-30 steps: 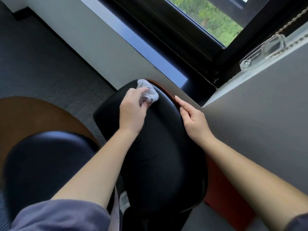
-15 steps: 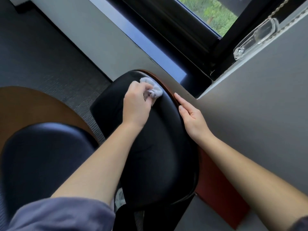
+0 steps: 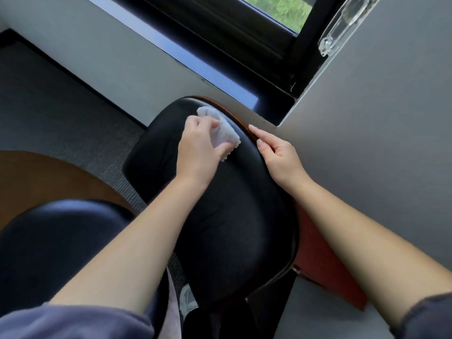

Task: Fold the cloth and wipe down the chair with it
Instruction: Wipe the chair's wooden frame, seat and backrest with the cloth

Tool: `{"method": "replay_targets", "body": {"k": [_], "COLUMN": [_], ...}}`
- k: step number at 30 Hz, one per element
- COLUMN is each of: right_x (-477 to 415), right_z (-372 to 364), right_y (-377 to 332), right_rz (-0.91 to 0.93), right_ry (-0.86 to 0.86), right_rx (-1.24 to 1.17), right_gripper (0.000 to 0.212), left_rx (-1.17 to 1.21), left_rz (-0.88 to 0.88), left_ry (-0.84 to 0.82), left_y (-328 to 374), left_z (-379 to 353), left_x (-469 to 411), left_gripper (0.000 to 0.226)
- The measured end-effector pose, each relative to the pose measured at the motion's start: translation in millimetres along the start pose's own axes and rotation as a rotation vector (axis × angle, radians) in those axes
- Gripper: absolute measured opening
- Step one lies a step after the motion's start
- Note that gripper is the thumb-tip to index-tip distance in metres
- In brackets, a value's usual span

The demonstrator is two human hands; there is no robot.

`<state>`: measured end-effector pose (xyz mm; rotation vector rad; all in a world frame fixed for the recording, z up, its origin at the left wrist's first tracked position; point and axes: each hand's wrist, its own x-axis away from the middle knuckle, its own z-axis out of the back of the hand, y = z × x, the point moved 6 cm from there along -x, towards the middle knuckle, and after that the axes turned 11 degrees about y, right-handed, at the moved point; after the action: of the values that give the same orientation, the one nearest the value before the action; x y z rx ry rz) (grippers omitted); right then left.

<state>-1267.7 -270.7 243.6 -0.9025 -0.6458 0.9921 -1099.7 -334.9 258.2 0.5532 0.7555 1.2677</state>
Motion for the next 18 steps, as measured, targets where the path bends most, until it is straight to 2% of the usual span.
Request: {"method": "replay_targets", "body": {"k": [3,5,8,12,16,18], "right_x": [2.2,3.6,5.6,13.2,20.8,22.5], "right_z": [0.0,0.4,2.8,6.1,14.6,19.6], "right_y": [2.0,4.3,7.6,14.7,24.9,26.8], "right_rz": [-0.004,-0.005,-0.011,-0.025,-0.028,-0.03], "right_ry": [-0.015,-0.033,-0.035,-0.049,-0.086,-0.119], "right_rx": [0.009,0.011,-0.018,-0.069,-0.065,-0.059], "right_gripper": [0.039,0.04,0.04,0.04,0.042,0.042], "left_rx": [0.001,0.017,0.036,0.046,0.015,0.008], "left_rz": [-0.102,-0.057,-0.126,-0.384,-0.27,-0.346], "left_ry": [0.035,0.11,0.148,0.021,0.181,0.111], "left_y": [-0.2,-5.3,8.5,25.8,22.6,38.4], "left_z": [1.9,1.3,-8.3,-13.8,-14.7,-22.0], "left_x": [0.5,-9.4,19.5,66.0,37.3,58.4], "left_gripper": [0.017,0.008,0.01,0.022,0.021,0.02]}}
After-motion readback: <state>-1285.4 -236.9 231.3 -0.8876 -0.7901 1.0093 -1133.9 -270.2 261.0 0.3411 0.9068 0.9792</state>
